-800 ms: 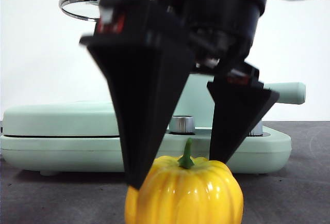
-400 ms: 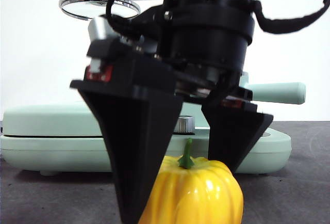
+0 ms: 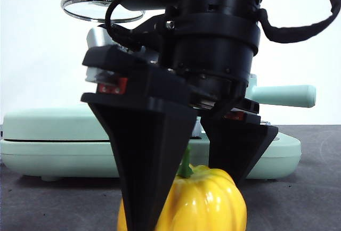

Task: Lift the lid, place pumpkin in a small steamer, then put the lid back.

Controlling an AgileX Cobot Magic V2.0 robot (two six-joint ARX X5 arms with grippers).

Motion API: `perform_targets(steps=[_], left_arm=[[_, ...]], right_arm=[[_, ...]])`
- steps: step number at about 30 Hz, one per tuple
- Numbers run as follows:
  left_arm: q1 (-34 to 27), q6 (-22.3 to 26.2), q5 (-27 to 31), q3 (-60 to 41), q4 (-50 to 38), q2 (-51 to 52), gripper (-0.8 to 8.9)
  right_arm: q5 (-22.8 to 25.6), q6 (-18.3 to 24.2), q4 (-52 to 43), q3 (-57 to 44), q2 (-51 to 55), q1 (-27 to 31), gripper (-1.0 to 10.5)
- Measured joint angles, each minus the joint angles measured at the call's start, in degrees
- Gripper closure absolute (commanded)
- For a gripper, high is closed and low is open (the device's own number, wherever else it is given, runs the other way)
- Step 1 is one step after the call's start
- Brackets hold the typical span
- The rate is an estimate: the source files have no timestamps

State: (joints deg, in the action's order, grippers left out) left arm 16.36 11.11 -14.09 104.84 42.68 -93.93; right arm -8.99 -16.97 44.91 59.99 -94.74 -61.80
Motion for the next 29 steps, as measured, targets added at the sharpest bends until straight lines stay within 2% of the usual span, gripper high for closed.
perform_targets(steps=[5, 8, 16, 19, 24, 29], left_arm=[[0.0, 0.0, 0.0, 0.0, 0.0, 0.0, 7.98], [-0.3, 0.0, 0.0, 0.0, 0.0, 0.0, 7.98], [-1.7, 0.0, 0.0, 0.0, 0.0, 0.0, 7.98], [-1.9, 0.0, 0.0, 0.0, 0.0, 0.0, 7.98], [-1.9, 0.0, 0.0, 0.0, 0.0, 0.0, 7.98], [-1.9, -0.3, 0.0, 0.0, 0.0, 0.0, 7.98]], right_arm=[[0.0, 0.0, 0.5, 0.4, 0.0, 0.5, 6.2], [-0.3, 0.0, 4.3, 3.4, 0.0, 1.8, 6.2], [-0.2, 1.6, 23.5, 22.1, 0.0, 8.2, 6.2], [-0.2, 2.2, 27.7, 29.7, 0.0, 11.3, 6.2], [-0.2, 4.2, 28.2, 39.9, -0.5, 17.4, 6.2], [0.0, 6.2, 28.2, 45.2, -4.3, 23.8, 6.2]])
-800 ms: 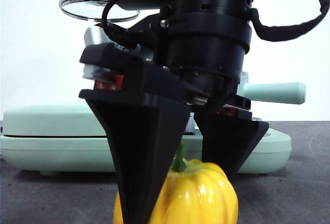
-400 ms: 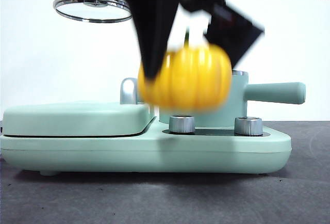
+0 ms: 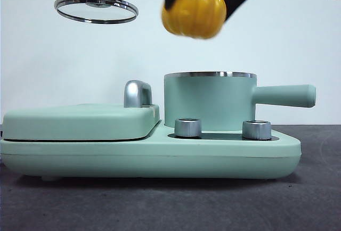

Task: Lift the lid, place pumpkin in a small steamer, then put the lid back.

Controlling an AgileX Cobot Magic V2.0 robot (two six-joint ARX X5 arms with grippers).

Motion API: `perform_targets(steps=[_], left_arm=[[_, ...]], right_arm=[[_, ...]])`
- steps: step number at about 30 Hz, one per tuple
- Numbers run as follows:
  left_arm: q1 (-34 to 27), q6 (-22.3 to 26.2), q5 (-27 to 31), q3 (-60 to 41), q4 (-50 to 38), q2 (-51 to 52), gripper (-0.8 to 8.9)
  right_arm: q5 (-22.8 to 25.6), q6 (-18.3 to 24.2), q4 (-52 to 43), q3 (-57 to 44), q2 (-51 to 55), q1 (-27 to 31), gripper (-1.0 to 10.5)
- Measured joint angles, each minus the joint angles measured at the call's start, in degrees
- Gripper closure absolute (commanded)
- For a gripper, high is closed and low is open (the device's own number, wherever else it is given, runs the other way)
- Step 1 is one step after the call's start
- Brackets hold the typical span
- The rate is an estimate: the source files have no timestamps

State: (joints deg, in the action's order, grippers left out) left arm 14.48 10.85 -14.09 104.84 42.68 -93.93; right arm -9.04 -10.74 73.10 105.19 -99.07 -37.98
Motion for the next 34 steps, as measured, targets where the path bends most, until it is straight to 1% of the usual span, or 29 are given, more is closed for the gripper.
perform_targets(steps=[5, 13, 19, 25, 34], left_arm=[[0.0, -0.6, 0.0, 0.0, 0.0, 0.0, 7.98], [0.0, -1.0, 0.0, 0.0, -0.4, -0.2, 7.98], [0.0, -1.0, 0.0, 0.0, -0.5, -0.2, 7.98], [0.0, -1.2, 0.0, 0.0, -0.5, -0.2, 7.98], [0.0, -1.2, 0.0, 0.0, -0.6, -0.9, 7.98]], right_arm=[[0.1, 1.2, -1.8, 1.4, -5.3, 5.0, 6.2], [0.1, 1.9, -6.8, 1.6, -10.9, 8.6, 6.2], [0.3, 2.4, -9.5, 1.6, -15.0, 8.9, 6.2], [5.1, 3.1, -10.2, 1.6, -16.9, 8.8, 6.2], [5.4, 3.1, -9.0, 1.6, -18.2, 8.3, 6.2]])
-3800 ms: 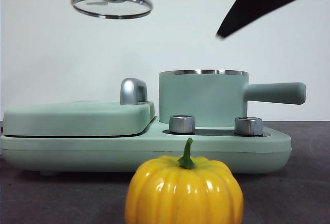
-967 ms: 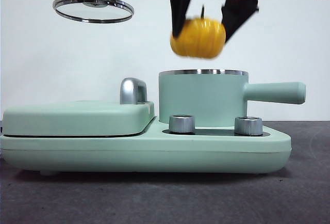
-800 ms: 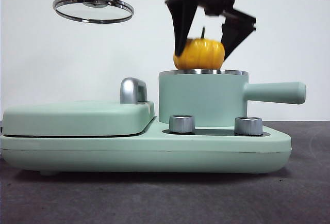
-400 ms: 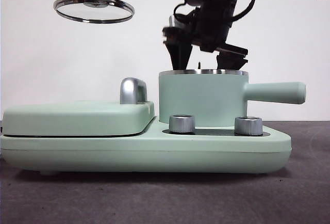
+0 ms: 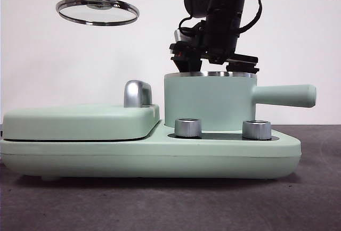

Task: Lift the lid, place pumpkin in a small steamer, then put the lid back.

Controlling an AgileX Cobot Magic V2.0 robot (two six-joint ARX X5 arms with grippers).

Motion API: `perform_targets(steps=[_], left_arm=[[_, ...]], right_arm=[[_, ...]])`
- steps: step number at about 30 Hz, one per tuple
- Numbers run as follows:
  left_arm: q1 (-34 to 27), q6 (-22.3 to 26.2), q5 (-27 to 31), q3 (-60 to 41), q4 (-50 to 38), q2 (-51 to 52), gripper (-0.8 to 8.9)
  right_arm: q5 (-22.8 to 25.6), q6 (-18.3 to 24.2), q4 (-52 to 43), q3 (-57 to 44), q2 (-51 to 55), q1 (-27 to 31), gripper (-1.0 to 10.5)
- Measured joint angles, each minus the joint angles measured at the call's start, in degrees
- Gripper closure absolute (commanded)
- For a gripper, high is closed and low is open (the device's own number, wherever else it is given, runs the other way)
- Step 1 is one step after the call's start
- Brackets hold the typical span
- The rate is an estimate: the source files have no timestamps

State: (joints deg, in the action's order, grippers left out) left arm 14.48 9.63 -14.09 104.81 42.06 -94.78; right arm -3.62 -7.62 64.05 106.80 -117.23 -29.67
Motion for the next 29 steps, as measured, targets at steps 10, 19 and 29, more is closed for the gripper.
perform_targets(steps=[10, 19, 29], left_arm=[[0.0, -0.2, 0.0, 0.0, -0.2, -1.2, 7.98], [0.0, -0.9, 0.0, 0.0, -0.8, -1.6, 7.98], [0.0, -1.4, 0.0, 0.0, -1.0, -1.6, 7.98]], right_arm=[[0.4, 0.3, 0.5, 0.0, -0.8, -0.6, 6.1], [0.5, 0.3, 1.0, 0.6, -0.9, -0.6, 4.5], [0.9, 0.3, 4.5, 3.2, -1.1, -0.6, 4.5]])
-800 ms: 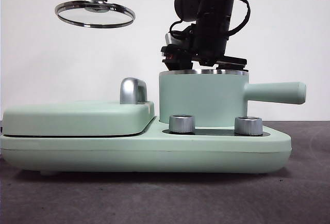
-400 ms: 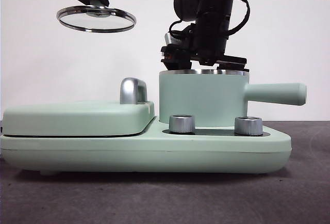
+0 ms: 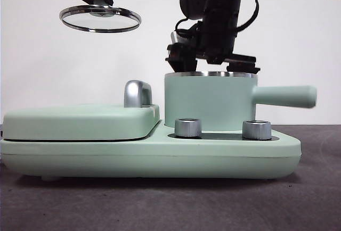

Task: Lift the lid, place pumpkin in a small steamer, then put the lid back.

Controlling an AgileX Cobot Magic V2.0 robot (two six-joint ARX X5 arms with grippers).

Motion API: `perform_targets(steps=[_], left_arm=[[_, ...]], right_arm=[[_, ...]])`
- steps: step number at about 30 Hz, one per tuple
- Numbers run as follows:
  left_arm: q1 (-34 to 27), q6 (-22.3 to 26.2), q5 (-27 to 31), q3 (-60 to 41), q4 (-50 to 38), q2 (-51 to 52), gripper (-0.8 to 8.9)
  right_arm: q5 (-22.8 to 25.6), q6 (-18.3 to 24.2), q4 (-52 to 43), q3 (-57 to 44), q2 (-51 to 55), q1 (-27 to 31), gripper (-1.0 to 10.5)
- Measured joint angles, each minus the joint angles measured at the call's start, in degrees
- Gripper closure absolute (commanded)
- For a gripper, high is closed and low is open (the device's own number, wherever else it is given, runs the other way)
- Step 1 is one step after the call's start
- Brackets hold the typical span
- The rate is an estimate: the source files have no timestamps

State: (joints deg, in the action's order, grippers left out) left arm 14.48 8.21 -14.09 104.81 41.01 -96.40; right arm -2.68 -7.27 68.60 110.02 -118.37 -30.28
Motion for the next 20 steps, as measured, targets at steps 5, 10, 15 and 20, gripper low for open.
perform_targets(steps=[5, 10, 15, 20], left_arm=[[0.0, -0.4, -1.7, 0.0, 0.0, 0.0, 7.98], [0.3, -0.5, -2.4, 0.0, 0.1, 0.0, 7.98], [1.1, -0.5, -2.3, 0.0, 1.1, 0.0, 7.98], [3.6, -0.5, -2.4, 0.0, 1.3, 0.0, 7.98]], right_arm=[[1.3, 0.0, 6.3, 9.1, -0.3, 0.0, 4.5], [3.4, 0.0, 8.3, 15.3, 0.9, 0.0, 4.6], [3.6, 0.0, 8.3, 12.8, 7.0, -0.5, 4.6], [5.2, 0.0, 8.3, 3.6, 19.8, -2.1, 4.6]])
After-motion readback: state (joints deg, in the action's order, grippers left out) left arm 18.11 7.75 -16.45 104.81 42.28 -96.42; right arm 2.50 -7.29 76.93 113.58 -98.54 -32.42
